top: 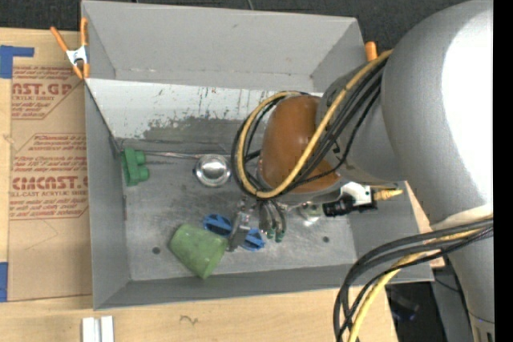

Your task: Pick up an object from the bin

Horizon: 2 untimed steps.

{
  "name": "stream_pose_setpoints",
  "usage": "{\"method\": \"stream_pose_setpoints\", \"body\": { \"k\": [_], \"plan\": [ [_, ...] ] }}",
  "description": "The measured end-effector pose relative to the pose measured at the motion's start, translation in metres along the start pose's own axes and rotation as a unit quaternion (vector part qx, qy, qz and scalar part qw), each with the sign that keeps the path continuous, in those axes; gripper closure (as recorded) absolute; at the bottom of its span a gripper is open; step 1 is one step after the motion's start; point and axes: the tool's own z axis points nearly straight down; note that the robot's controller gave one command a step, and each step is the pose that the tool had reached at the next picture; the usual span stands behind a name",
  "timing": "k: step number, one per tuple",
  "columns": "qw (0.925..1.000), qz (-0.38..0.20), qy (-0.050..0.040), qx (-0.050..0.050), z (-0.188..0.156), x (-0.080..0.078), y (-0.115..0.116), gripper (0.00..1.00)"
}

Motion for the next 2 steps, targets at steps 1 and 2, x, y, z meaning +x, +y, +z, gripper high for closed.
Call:
{"method": "stream_pose_setpoints", "body": {
  "k": [1,2],
  "plan": [
    [0.9998,-0.018,0.0001,0.0,-0.12,-0.019,-0.006,1.0],
    [0.9862,-0.165,0.0005,0.0,-0.2,-0.051,-0.009,1.0]
  ]
}}
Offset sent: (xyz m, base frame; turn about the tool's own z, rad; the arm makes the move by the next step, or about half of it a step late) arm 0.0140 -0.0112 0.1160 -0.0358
